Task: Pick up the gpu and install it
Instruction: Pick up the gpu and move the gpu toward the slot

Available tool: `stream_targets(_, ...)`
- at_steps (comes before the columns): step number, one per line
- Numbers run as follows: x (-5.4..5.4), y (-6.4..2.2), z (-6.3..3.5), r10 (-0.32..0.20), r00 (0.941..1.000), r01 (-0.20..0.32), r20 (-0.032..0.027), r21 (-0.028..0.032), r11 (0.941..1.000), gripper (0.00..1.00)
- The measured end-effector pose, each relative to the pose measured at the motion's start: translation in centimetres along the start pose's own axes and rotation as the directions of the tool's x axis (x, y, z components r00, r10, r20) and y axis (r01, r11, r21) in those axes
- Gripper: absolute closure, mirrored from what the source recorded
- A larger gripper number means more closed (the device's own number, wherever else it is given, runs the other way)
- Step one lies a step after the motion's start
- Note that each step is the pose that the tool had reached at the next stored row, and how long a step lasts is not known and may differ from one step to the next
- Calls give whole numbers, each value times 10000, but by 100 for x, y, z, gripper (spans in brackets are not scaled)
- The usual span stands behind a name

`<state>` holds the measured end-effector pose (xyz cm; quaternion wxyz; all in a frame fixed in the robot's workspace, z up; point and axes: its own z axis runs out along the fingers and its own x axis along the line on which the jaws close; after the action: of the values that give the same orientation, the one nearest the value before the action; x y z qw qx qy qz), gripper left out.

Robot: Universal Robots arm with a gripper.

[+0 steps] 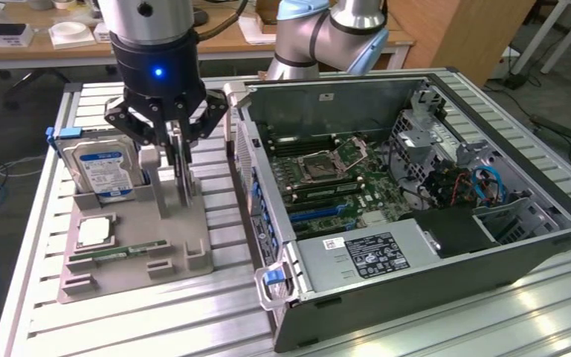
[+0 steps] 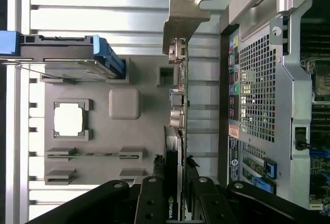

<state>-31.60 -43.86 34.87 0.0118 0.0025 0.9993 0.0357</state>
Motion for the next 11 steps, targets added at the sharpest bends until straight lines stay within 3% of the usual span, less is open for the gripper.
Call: stream_targets(11, -3, 9, -117, 1, 10000, -1, -1, -40, 10000, 74)
